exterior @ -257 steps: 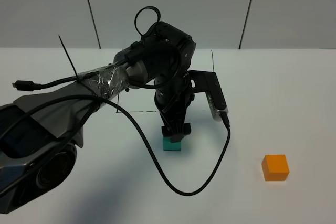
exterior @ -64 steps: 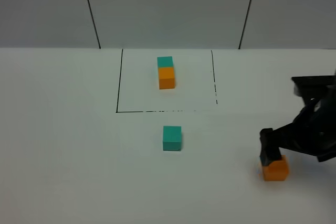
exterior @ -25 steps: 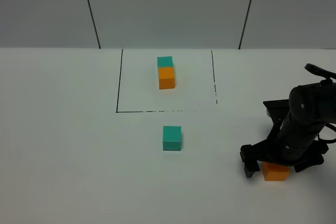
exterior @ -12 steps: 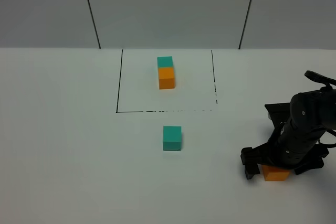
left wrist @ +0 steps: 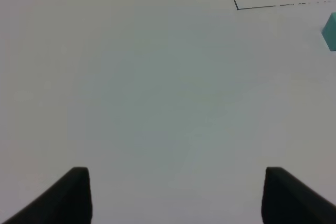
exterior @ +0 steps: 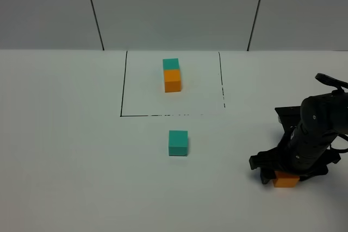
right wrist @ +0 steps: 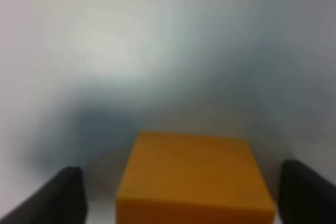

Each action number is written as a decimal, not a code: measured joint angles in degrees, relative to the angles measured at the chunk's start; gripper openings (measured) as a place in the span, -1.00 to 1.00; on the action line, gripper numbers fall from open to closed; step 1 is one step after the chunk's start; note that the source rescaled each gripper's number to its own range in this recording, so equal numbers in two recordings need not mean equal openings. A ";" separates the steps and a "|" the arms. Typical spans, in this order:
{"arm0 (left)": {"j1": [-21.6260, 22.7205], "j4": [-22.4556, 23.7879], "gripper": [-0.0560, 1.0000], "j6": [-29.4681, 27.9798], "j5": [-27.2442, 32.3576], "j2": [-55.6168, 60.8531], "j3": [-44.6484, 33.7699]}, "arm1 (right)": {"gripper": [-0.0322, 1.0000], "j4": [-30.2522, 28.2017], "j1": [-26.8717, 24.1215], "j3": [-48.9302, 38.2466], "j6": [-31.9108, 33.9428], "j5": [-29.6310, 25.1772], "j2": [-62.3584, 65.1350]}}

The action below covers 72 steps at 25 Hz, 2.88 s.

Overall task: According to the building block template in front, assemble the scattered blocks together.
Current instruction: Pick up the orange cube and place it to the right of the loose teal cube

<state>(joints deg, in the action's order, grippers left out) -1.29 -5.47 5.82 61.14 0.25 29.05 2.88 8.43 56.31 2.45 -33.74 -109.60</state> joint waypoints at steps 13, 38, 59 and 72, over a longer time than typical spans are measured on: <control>0.00 0.00 -0.06 0.00 0.00 0.00 0.00 | -0.94 -0.12 0.00 4.07 -1.37 -6.63 -0.03; 0.00 0.00 -0.06 0.00 0.00 0.00 0.00 | -0.94 -10.41 16.17 36.24 -48.88 -27.30 -12.60; 0.00 0.00 -0.06 0.02 0.05 0.00 0.00 | -0.94 -5.91 19.39 50.95 -62.06 -30.80 -24.64; 0.00 0.00 -0.06 0.02 0.00 0.00 0.00 | -0.94 -5.62 19.39 52.17 -61.29 -30.76 -27.53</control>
<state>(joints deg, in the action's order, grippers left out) -1.29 -5.47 5.84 61.14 0.25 29.05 -2.74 27.82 108.47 -58.85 -64.50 -137.13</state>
